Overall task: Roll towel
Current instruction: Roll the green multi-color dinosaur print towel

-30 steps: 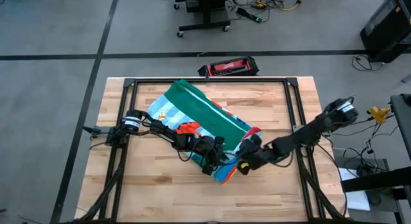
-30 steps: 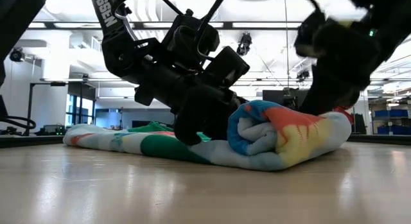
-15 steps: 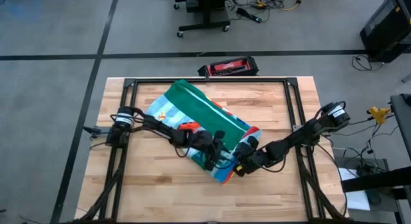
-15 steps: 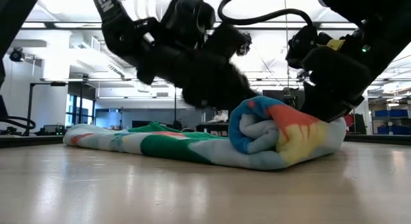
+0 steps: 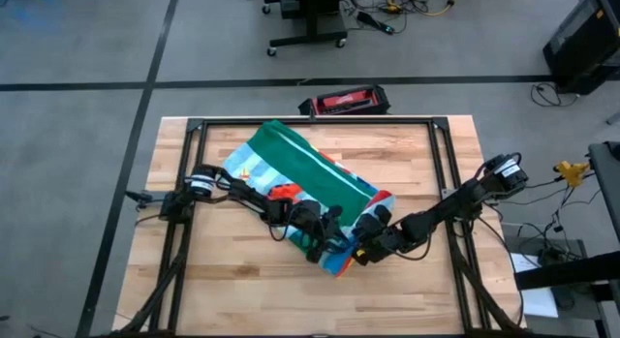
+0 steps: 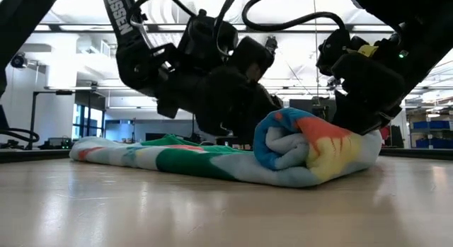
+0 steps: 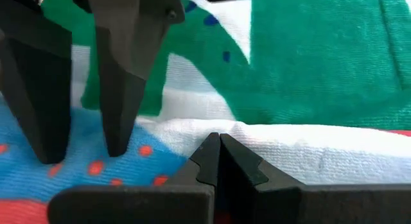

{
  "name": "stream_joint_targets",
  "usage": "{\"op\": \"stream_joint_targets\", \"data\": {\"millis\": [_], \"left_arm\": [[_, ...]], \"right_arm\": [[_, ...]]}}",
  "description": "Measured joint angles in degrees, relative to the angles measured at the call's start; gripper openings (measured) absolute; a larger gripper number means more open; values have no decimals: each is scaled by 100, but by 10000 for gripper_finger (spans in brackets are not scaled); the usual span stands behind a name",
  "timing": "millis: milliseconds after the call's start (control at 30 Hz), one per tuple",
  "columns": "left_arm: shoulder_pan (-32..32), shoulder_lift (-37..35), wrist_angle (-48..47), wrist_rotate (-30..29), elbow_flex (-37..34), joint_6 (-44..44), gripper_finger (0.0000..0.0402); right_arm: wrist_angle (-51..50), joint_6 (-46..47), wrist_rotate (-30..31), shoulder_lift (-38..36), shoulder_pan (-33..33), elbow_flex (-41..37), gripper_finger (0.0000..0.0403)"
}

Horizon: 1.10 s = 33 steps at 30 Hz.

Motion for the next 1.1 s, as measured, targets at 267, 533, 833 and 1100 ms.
{"op": "stream_joint_targets", "data": {"millis": [267,533,833,1100], "left_arm": [[83,231,-31,46,24,136,116],[109,260,-147,50,22,198,116],[154,71,-398,59,1,283,116],[186,35,-510,44,1,450,116]], "right_arm": [[-529,-392,820,-748,336,120,0],[-1763,682,1220,-1456,1357,47,36],[-1735,2107,1461,-74,1905,-35,165],[-984,2503,1423,776,1758,-20,254]]}}
